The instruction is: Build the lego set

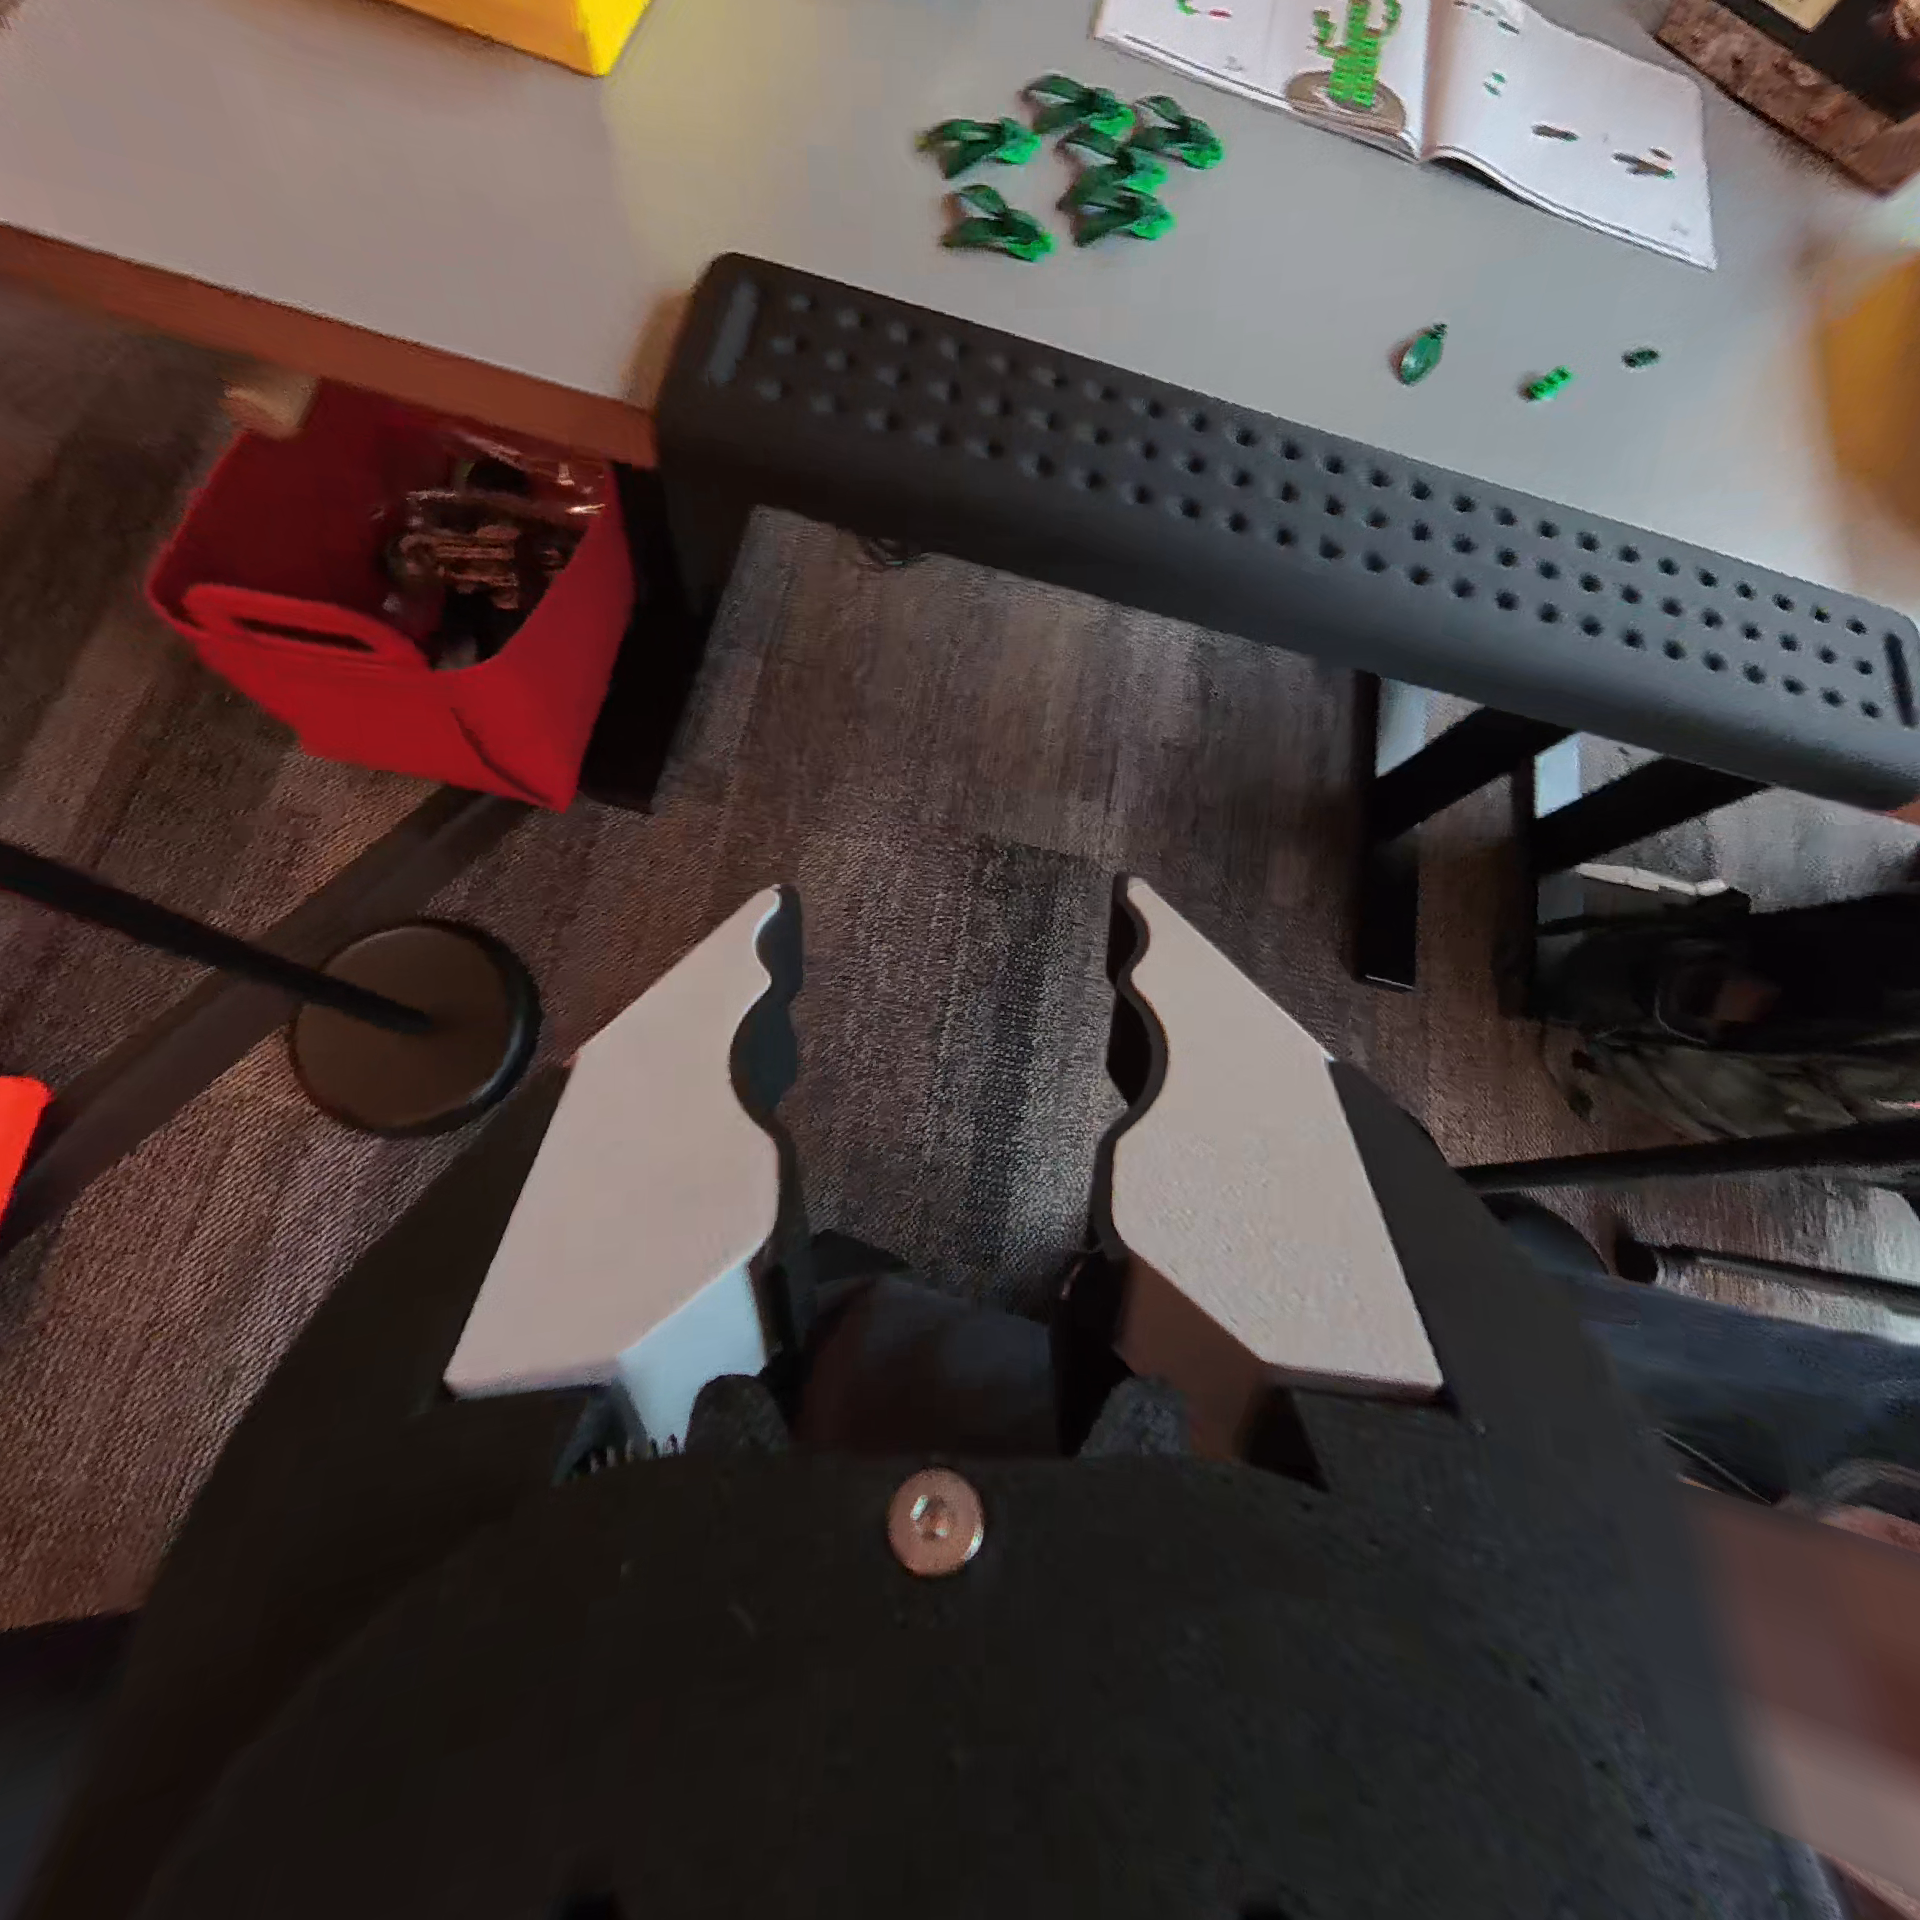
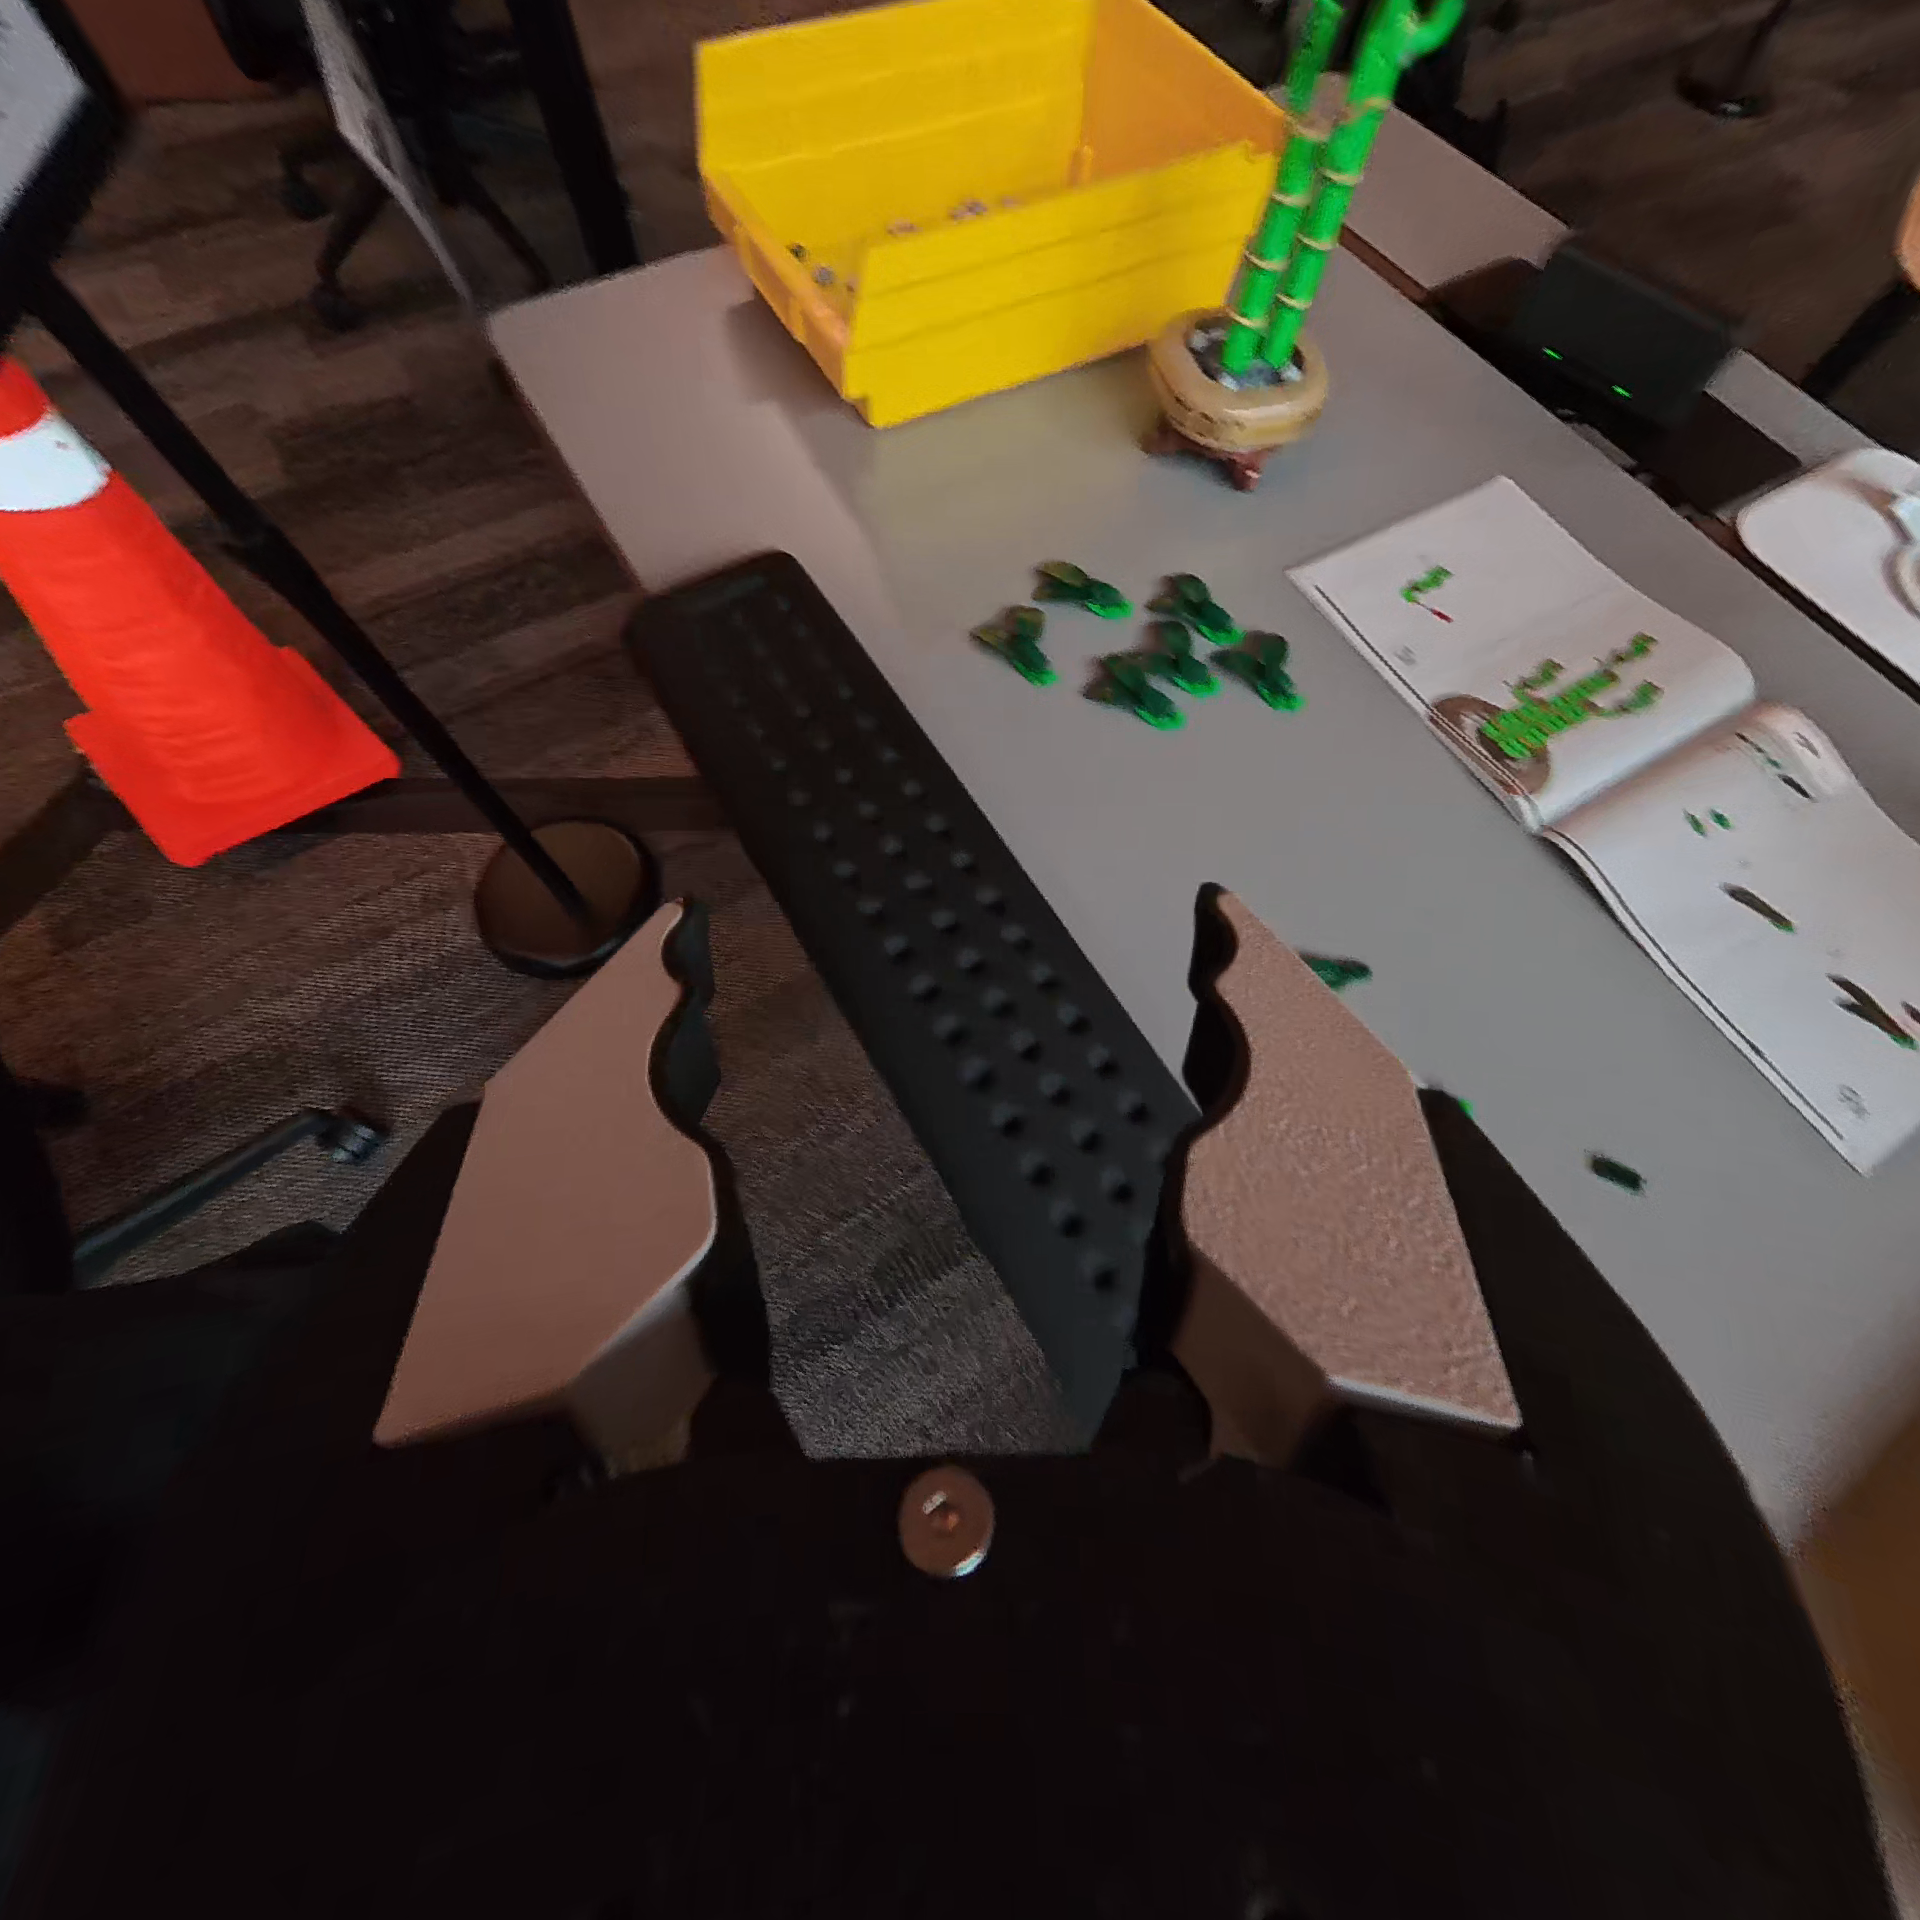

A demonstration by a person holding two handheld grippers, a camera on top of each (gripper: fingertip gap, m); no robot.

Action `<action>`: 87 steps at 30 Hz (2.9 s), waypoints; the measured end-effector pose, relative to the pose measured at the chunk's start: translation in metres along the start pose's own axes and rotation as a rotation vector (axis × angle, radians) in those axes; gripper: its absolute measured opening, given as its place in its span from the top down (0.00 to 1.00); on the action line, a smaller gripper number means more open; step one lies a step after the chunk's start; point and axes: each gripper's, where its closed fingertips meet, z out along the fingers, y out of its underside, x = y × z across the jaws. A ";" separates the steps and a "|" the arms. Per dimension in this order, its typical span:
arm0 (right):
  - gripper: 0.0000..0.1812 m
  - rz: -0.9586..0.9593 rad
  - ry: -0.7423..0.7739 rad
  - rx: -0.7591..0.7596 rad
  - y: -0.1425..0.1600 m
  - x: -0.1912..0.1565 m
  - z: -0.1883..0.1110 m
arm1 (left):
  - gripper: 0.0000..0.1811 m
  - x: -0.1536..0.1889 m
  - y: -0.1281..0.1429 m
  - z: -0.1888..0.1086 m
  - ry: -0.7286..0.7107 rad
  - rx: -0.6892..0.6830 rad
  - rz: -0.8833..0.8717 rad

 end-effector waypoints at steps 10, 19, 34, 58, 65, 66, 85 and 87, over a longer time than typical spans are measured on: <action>0.61 -0.133 -0.134 0.119 -0.135 -0.135 0.084 | 0.69 -0.220 0.005 -0.069 -0.219 0.077 -0.169; 0.63 -0.073 -0.067 0.075 -0.210 -0.202 0.175 | 0.69 -0.436 -0.027 -0.138 -0.411 0.077 -0.121; 0.68 0.066 0.070 0.060 -0.278 -0.195 0.307 | 0.69 -0.628 -0.270 -0.068 -0.396 0.225 0.086; 0.65 0.385 0.674 -0.461 -0.288 -0.292 0.226 | 0.65 -0.700 -0.334 0.168 0.371 0.010 0.459; 0.65 0.405 0.800 -0.531 -0.280 -0.323 0.193 | 0.65 -0.675 -0.338 0.176 0.481 0.031 0.514; 0.65 0.415 0.829 -0.528 -0.277 -0.327 0.184 | 0.65 -0.670 -0.340 0.174 0.495 0.035 0.519; 0.70 0.534 1.099 -0.212 -0.170 -0.313 0.057 | 0.64 -0.605 -0.275 0.064 0.488 0.033 0.650; 0.70 0.542 1.104 -0.177 -0.146 -0.297 0.034 | 0.64 -0.586 -0.252 0.044 0.481 0.028 0.661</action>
